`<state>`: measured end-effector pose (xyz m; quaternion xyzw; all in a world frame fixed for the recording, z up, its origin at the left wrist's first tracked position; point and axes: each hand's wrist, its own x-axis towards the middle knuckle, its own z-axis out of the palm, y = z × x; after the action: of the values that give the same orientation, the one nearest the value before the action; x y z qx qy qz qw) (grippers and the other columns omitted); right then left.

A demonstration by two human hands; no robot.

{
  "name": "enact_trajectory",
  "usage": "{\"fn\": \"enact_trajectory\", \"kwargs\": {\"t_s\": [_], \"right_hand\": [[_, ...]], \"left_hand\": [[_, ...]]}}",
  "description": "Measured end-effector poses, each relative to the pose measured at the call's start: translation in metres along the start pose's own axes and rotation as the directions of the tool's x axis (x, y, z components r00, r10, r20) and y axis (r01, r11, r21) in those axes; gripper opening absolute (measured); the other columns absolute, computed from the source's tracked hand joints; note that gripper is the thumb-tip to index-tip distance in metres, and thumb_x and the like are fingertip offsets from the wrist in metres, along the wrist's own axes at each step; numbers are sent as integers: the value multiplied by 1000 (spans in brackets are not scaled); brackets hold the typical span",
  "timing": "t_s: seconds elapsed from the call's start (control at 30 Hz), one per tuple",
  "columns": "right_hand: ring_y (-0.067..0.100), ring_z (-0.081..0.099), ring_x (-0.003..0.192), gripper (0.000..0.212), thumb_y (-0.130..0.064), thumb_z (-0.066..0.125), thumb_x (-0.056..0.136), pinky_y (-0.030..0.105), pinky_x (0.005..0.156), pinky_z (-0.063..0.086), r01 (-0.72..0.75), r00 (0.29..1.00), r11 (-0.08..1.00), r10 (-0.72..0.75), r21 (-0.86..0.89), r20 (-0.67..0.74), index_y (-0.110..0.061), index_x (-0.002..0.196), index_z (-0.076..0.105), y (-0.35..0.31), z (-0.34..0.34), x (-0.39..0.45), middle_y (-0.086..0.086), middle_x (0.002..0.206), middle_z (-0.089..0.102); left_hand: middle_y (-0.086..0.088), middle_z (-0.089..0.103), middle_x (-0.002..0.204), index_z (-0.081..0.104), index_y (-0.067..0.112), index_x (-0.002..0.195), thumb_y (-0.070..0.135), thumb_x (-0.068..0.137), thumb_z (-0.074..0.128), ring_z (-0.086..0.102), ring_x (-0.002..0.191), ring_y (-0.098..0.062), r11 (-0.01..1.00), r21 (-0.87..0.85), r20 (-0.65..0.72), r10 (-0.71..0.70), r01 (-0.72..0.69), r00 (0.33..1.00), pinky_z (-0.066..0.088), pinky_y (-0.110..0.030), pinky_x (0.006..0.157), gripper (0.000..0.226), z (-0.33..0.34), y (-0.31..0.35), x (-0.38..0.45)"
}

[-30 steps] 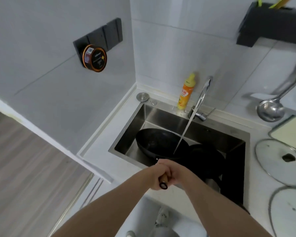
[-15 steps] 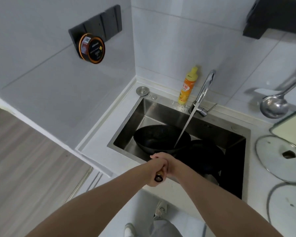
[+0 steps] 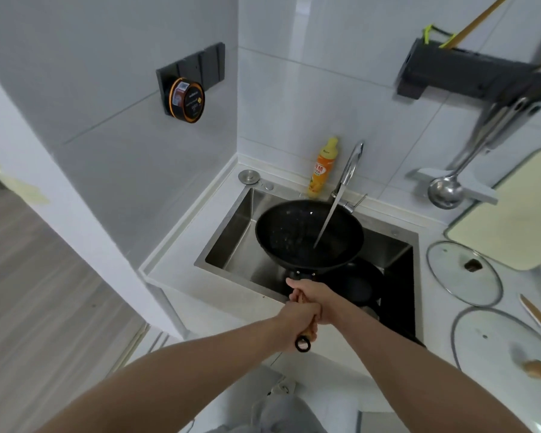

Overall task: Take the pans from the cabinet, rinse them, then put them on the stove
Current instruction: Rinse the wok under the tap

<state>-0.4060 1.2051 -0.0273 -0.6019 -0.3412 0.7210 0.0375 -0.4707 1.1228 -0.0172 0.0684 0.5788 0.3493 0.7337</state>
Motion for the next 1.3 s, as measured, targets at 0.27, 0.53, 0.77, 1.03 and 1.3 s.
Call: {"fn": "enact_trajectory", "kwargs": {"t_s": [0.27,0.53,0.77,1.03,1.3], "right_hand": [[19,63,62,41,-30,73,89,32,78,57,74,994,996,-78,51,74,-15,58,50,14,-9,-1,3,55,53],[17,64,58,37,-40,54,98,21,51,50,-125,992,972,127,-200,-2,-13,74,59,-29,2,-4,5,61,62],[17,60,61,34,-41,66,90,25,65,53,-170,984,957,152,-234,-92,-13,74,59,-21,-7,-4,6,71,62],[17,58,56,40,-38,80,80,44,98,53,74,997,995,-74,-68,5,-16,55,57,19,-15,17,5,59,57],[11,50,48,44,-32,71,90,37,103,48,88,992,991,-97,105,84,-19,54,48,1,-10,9,0,54,50]], "left_hand": [[-10,63,77,52,-1,119,16,88,53,60,51,-15,940,307,-214,220,-148,952,51,-27,49,35,23,-23,-2],[-6,55,62,54,6,113,3,81,48,55,51,-12,997,76,-72,0,5,997,46,-21,47,33,12,41,-16],[-1,55,59,54,12,86,3,83,54,53,47,-7,984,-166,68,-61,71,996,47,-19,45,9,8,23,-10],[-6,61,67,54,7,94,14,87,54,58,44,-14,944,283,-166,223,-170,961,45,-24,42,10,17,-26,6],[-8,65,76,49,6,114,18,89,51,66,56,-20,869,467,-231,298,-163,926,53,-27,48,28,21,-1,4]]}}
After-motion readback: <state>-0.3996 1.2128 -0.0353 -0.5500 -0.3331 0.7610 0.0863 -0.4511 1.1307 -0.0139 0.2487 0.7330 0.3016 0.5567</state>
